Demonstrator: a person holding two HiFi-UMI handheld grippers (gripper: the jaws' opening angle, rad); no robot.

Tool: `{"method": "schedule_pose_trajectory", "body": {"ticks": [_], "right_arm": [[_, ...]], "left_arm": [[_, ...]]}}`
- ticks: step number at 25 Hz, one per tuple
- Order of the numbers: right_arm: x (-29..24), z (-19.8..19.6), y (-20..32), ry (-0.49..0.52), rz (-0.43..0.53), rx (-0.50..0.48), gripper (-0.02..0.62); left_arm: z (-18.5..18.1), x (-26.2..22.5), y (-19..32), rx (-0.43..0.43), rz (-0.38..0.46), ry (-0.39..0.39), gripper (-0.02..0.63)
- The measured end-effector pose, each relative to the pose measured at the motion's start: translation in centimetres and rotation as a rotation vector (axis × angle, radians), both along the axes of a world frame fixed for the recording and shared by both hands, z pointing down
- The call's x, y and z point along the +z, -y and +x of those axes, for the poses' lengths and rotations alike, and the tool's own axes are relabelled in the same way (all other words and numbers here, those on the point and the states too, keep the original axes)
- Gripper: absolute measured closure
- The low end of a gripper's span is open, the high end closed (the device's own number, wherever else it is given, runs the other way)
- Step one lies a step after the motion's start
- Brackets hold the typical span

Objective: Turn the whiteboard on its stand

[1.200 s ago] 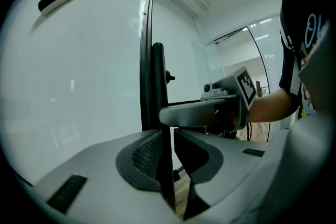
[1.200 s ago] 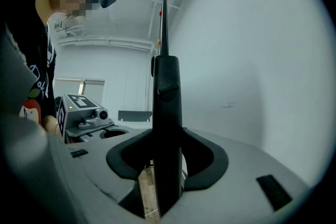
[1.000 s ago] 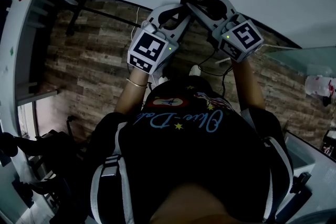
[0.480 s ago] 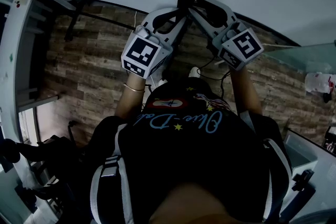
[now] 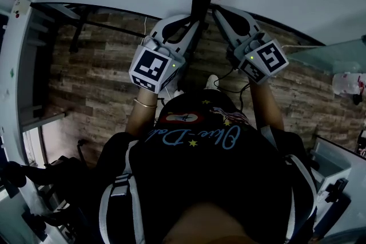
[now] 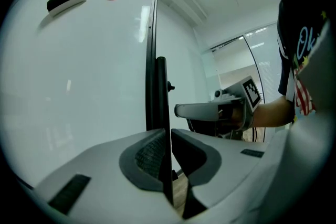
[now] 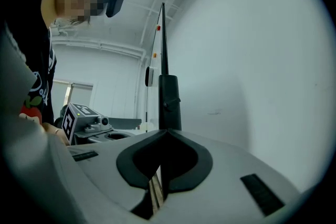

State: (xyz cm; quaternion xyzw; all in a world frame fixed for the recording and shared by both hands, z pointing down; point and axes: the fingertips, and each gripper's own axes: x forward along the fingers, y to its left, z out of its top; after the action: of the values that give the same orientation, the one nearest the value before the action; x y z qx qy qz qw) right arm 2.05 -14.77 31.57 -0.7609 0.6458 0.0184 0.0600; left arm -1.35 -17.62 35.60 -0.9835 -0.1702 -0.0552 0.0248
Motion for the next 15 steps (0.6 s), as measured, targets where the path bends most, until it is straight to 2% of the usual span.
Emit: {"method": "schedule_pose_trajectory", "body": {"ticks": [7, 15], "right_arm": [[-0.1, -1.3, -0.4, 0.013, 0.023, 0.024, 0.568], [-0.1, -3.2, -0.6, 0.011, 0.025, 0.038, 0.568]], "left_arm": [[-1.0, -0.5, -0.2, 0.032, 0.009, -0.028, 0.586], [-2.3, -1.8, -0.7, 0.068, 0.009, -0.077, 0.586]]}}
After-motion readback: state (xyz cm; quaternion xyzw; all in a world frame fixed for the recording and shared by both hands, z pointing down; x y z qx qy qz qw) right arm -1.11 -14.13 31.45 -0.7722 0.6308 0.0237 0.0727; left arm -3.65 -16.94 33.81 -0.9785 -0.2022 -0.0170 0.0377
